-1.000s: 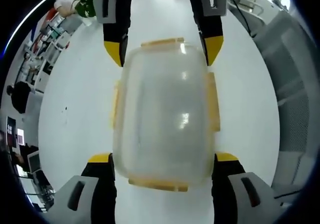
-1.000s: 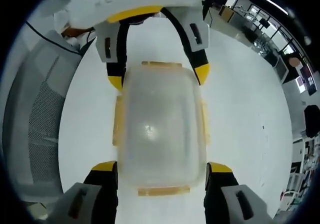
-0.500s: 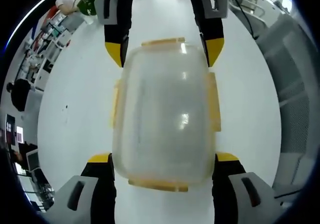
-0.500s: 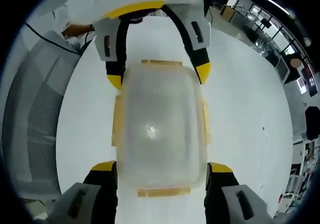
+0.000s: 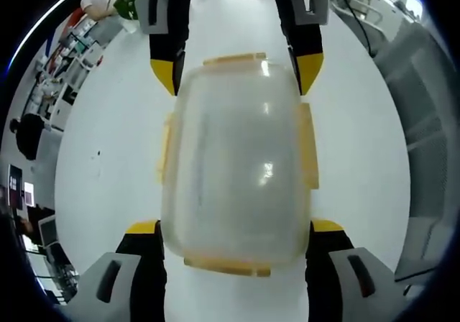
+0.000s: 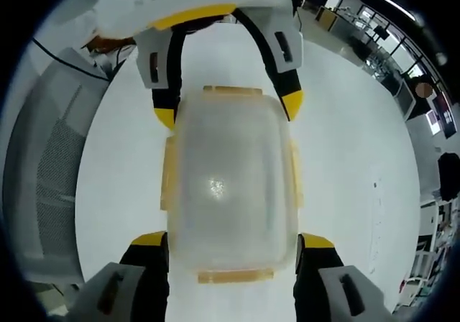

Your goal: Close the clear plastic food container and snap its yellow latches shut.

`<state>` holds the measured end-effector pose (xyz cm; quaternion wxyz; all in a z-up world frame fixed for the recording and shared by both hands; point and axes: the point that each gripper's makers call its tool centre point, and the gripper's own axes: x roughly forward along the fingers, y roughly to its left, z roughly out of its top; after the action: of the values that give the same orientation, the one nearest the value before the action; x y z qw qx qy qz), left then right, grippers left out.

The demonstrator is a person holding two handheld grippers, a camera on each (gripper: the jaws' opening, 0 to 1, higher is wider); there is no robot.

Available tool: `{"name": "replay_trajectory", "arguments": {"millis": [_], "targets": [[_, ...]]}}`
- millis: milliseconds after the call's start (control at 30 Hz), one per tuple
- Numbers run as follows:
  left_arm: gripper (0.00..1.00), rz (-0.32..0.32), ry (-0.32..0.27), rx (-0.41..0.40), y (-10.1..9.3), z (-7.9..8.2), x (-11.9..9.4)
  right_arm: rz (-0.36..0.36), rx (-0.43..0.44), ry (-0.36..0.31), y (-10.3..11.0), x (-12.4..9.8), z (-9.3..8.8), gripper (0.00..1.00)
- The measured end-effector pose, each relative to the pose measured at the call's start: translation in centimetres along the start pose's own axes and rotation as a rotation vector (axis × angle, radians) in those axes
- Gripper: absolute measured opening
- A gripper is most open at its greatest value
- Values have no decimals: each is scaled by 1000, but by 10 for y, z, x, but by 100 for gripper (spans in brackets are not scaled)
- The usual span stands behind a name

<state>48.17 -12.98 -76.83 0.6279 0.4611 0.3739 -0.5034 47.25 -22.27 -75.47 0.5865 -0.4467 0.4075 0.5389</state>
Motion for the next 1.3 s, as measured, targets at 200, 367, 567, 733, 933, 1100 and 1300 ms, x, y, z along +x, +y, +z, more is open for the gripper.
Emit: {"name": "replay_trajectory", "arguments": {"millis": [200,367,567,733,933,1100,1300], "targets": [[78,1,0,1,8,-1,2,-2,3,0,-8,1,1,70],[79,1,1,1,15,-2,4,-4,5,-3,-15,1,1,70],[80,0,5,6,23,-3,7,-7,9,1,-21,2,2,70],[80,-1,6,6,25,-4,8,-12,17,1,-23,3,2,70],[81,9,7,10,24,-4,9,-14,16,-1,-23,3,2,70],[82,12,13,16,24,-5,9,-18,21,-7,-22,2,2,71],[86,9,13,-5,24,-14,5,-32,32,-15,-22,1,0,71]]}}
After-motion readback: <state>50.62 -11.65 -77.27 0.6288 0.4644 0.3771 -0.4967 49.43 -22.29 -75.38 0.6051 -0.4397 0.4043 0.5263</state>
